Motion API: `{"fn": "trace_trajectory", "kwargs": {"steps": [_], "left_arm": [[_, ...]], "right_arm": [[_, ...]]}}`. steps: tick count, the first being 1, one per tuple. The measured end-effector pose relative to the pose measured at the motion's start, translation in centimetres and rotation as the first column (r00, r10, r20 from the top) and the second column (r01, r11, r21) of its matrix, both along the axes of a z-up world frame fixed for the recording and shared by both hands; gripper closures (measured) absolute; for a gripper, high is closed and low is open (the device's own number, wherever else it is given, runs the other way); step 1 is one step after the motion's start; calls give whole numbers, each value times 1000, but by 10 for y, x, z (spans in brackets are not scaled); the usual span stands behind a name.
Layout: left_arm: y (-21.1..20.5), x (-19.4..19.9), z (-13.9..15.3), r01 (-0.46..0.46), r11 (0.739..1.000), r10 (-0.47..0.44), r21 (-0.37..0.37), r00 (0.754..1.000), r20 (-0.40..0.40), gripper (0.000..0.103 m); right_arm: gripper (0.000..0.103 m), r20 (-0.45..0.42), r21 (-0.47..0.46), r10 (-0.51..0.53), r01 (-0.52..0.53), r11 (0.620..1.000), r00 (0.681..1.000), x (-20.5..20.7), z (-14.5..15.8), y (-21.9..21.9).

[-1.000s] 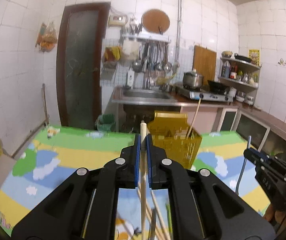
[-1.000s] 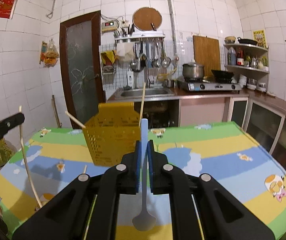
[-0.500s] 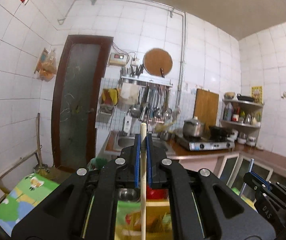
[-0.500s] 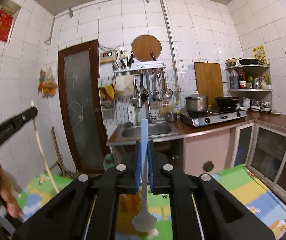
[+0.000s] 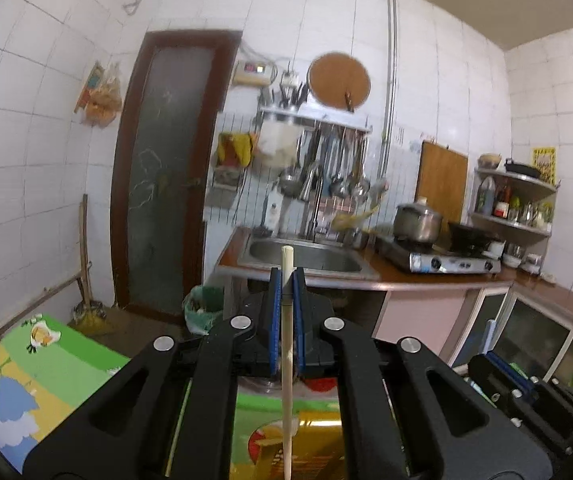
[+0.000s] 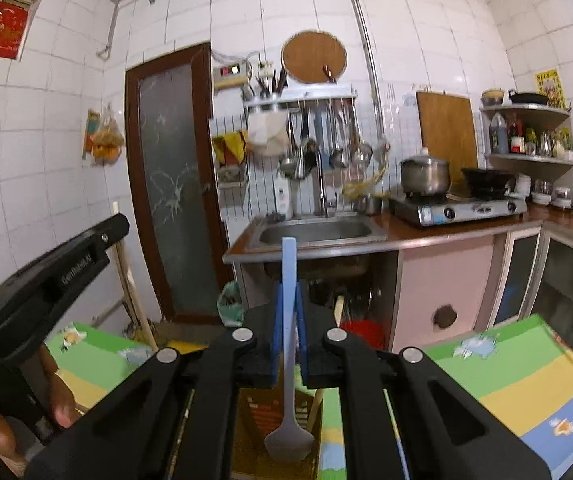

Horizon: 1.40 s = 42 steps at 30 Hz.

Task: Organize utensils
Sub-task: 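Lift the grey spoon and chopstick over the yellow holder and lower them in, then open both tools to release the utensils into the holder and withdraw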

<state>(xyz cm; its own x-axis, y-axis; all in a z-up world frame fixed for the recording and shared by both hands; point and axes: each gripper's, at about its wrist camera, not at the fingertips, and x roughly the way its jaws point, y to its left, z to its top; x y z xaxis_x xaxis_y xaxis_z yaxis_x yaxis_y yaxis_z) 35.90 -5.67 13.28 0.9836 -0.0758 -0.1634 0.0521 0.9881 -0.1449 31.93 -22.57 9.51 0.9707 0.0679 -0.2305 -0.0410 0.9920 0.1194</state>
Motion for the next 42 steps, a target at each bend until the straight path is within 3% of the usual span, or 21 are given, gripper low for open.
{"fn": "trace_trajectory", "kwargs": {"steps": [3,7,9,11,13,14,16,20,27,35,42], "left_arm": [[1,1,-10,-6,1000,6,16,1000,-27,98],[7,-12,-1,11,1000,-11,-1,998,-56,98],[11,-26,11,19,1000,-17,15,998,-67,88],[18,-44,20,20,1000,-19,20,998,-68,42],[28,-70,29,-4,1000,5,25,999,-43,16],[32,-82,32,-12,999,13,36,999,-38,8],[42,-105,34,-6,999,8,52,999,-50,5],[61,-134,21,13,998,-3,62,988,-153,5],[88,-165,-40,32,993,8,114,943,-332,5],[103,-172,-98,-33,979,116,201,904,-412,5],[103,-163,-132,-5,977,110,213,869,-482,5]], "right_arm": [[96,-53,1,6,-6,1000,999,9,-18,1],[91,-95,-18,-2,1,1000,995,6,-22,0],[46,-100,-23,-17,15,1000,995,-3,-14,-4],[42,-82,-21,-33,31,999,996,-15,-5,-9],[41,-94,-36,-47,44,998,994,-28,4,-14],[39,-107,-39,-51,47,998,993,-36,6,-17],[34,-129,-42,-62,58,997,990,-50,9,-22],[30,-173,-48,-76,69,996,982,-80,1,-28],[29,-254,-26,-70,65,998,965,-125,-34,-26],[29,-312,-74,-102,83,994,945,-145,-70,-10],[29,-404,-114,-102,60,992,909,-140,-105,5]]}}
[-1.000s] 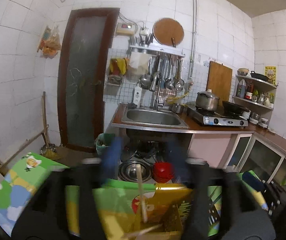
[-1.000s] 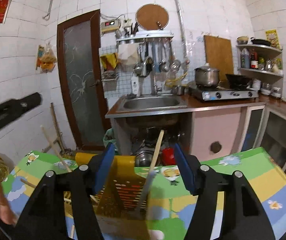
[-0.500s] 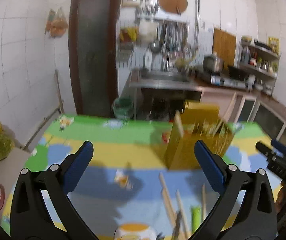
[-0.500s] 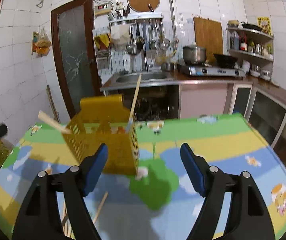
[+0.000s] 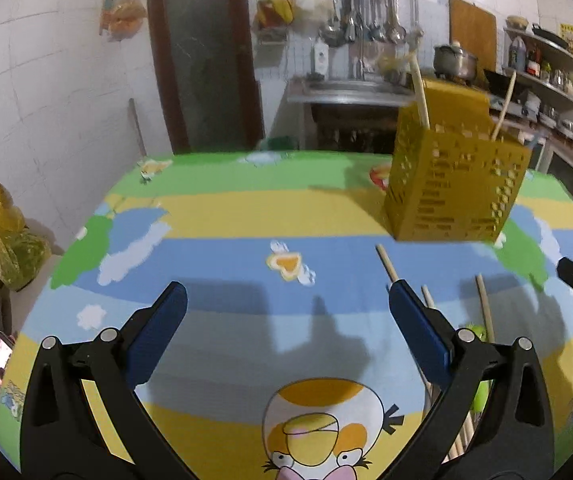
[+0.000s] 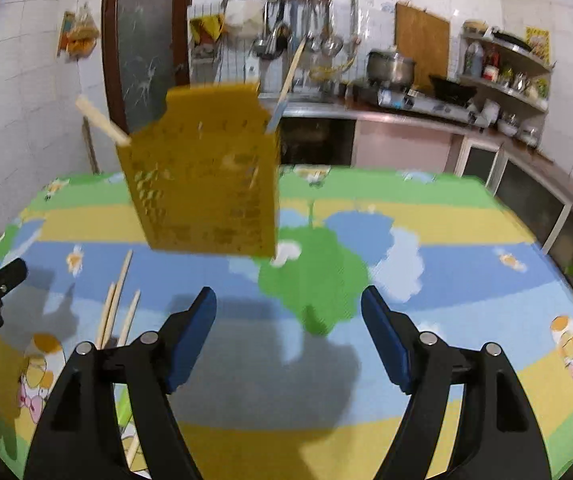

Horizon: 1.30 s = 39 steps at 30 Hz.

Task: Organize utensils
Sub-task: 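Open both tools to release the utensils into the holder and withdraw, then close the right tool on another wooden chopstick on the tablecloth, then lift the chopstick with the right tool while the left tool grasps another chopstick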

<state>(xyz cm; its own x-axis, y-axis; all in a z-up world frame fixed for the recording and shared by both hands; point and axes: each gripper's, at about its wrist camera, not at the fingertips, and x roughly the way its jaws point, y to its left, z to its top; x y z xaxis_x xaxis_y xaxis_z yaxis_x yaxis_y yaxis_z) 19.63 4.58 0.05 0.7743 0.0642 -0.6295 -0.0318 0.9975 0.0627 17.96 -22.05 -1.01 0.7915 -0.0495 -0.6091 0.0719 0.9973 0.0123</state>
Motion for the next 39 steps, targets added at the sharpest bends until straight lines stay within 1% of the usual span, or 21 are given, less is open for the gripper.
{"fn": "trace_trajectory", "kwargs": {"steps": [2,4,8,11,13,14,16,17,18,19,21,22,26,31,36,39], "left_arm": [[-6,4,-6,5,1000,-5,-3,1000,-24,5],[-8,9,-14,-4,1000,3,-10,999,-53,5],[-13,20,-30,-17,998,11,-55,993,-119,5],[-16,28,-39,-32,999,26,-39,989,-143,5],[-16,32,-42,-36,999,30,-32,988,-152,5],[-15,33,-44,-39,998,32,-39,987,-158,5],[-11,35,-46,-45,997,34,-59,985,-167,5],[-10,35,-47,-46,997,34,-68,985,-171,5],[-9,36,-48,-47,996,33,-76,984,-175,5],[-8,38,-50,-48,995,32,-86,983,-182,5],[-7,40,-51,-55,993,35,-104,981,-192,5],[-7,41,-52,-56,992,33,-114,980,-197,5],[-12,43,-51,-48,988,15,-149,978,-210,5],[-28,44,-53,-30,991,1,-129,975,-221,6],[-40,42,-59,-18,996,-1,-82,973,-232,6],[-41,42,-61,-18,997,0,-74,971,-239,6]], "right_arm": [[29,-36,37,5,-3,999,999,5,-11,2],[29,-69,52,12,-8,999,998,11,-20,8],[29,-123,45,30,-25,999,992,26,-34,26],[30,-156,49,35,-28,998,987,35,-42,37],[40,-179,50,30,-22,999,983,42,-46,43],[46,-195,54,30,-20,998,980,45,-48,45],[52,-221,76,32,-15,997,975,50,-52,49],[58,-225,63,20,-6,998,974,51,-52,51],[66,-226,51,14,-2,999,974,52,-52,54],[71,-229,52,17,-5,999,973,53,-52,57],[89,-231,48,22,-11,999,973,54,-52,62],[92,-233,49,29,-18,999,972,54,-52,66],[97,-226,53,51,-41,998,973,52,-51,65],[97,-235,56,58,-46,997,970,46,-49,45],[97,-240,43,47,-38,998,970,33,-48,22],[97,-238,62,40,-26,998,970,30,-50,7]]}}
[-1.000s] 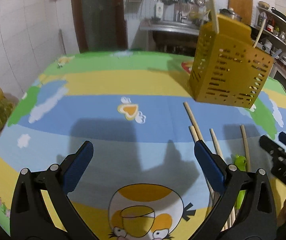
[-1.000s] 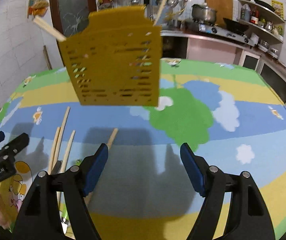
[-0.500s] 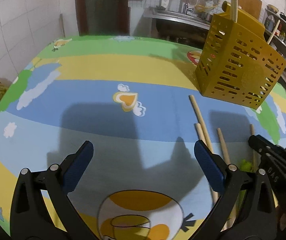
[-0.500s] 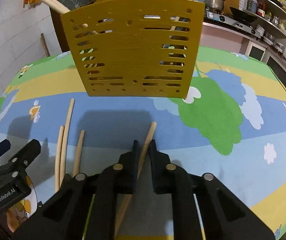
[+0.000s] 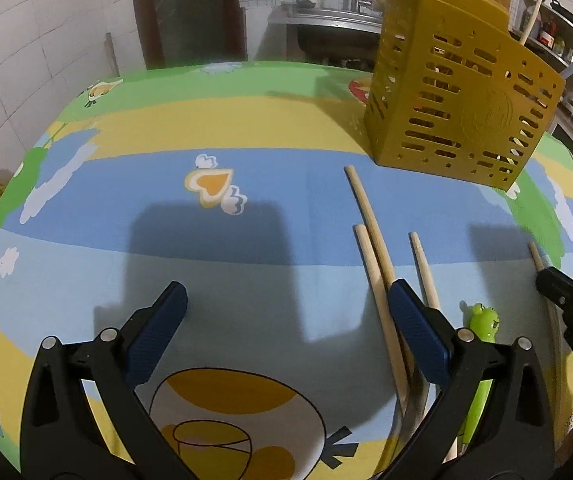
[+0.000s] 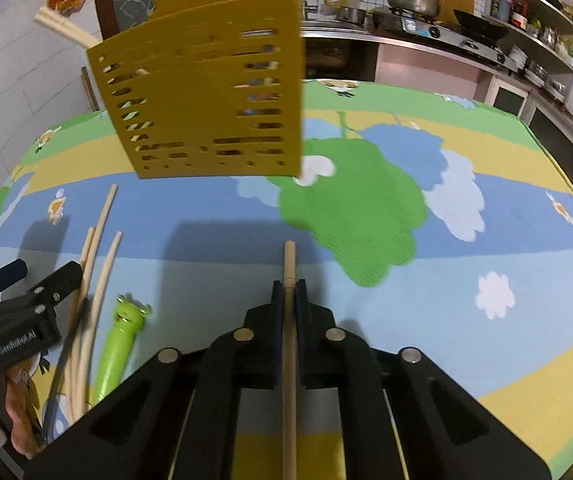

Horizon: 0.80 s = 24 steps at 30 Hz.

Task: Organize utensils
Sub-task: 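Lift the chopstick with the right tool while the left tool grasps another chopstick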

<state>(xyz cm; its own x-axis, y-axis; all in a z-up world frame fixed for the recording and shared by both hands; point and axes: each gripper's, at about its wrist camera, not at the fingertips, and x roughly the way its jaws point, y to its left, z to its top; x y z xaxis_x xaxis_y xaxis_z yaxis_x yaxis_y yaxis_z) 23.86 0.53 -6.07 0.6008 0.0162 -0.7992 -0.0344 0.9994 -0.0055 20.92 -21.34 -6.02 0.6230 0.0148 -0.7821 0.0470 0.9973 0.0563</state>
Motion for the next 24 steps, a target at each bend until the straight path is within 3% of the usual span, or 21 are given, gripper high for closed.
{"fn": "trace_trajectory", "kwargs": {"steps": [6,12,15,20,24], "left_arm": [[-4,-2,1,5,1000,-5,21,1000,4,8],[-19,3,-1,12,999,-11,32,1000,-21,23],[-26,8,2,24,999,-23,24,999,-24,35],[-32,17,7,40,999,-40,-3,998,-53,68],[-38,21,9,48,999,-48,-1,997,-59,81]], "right_arm": [[97,7,46,-11,11,999,1000,-6,-3,-17],[97,23,49,-14,13,999,1000,-7,-4,-17],[97,29,58,-5,4,998,1000,-7,-5,-20],[97,22,56,0,-1,998,1000,1,-5,-21],[97,12,40,0,0,999,1000,7,-4,-19]]}}
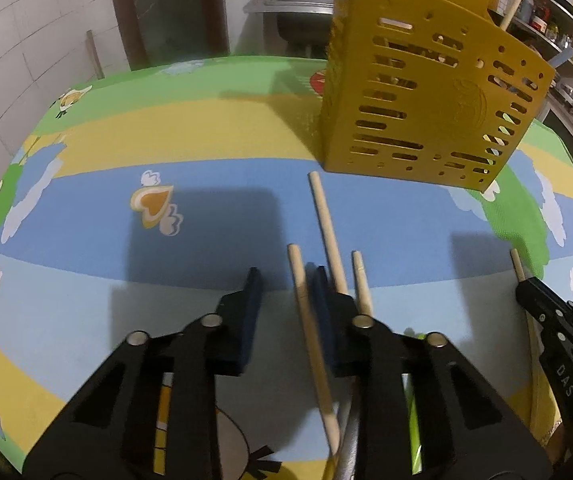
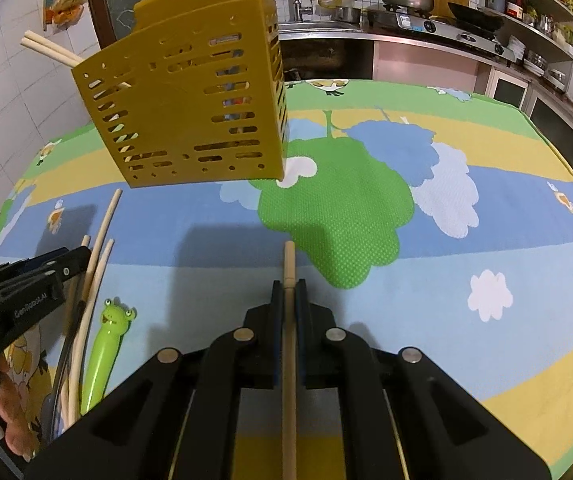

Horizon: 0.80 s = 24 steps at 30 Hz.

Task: Organize utensils
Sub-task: 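Lift the chopstick with the right tool while the left tool grasps another chopstick, then raise both held chopsticks up over the yellow holder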

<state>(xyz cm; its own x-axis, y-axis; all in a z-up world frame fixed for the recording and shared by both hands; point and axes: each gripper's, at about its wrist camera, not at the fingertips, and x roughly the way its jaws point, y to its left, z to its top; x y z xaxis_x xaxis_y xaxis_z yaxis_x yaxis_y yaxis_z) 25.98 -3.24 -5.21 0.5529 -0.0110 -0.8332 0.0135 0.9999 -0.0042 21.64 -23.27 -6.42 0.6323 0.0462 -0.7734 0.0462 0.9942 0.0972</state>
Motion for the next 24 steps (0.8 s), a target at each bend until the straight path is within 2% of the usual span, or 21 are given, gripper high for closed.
{"fn": "trace_trajectory", "kwargs": {"steps": [9,16,19,24], "left_arm": [[-11,0,-2,44,998,-46,49,998,45,94],[-3,-7,3,68,998,-67,-11,996,65,96],[-2,-11,10,78,997,-75,-21,992,102,96],[0,-24,33,91,996,-84,-23,975,208,96]], "right_arm": [[97,32,48,-15,13,999,999,-4,0,-5],[97,83,68,-21,15,998,996,-10,5,-6],[97,132,88,-24,13,996,991,-16,14,-8],[97,222,123,-42,15,992,974,-26,33,-14]]}}
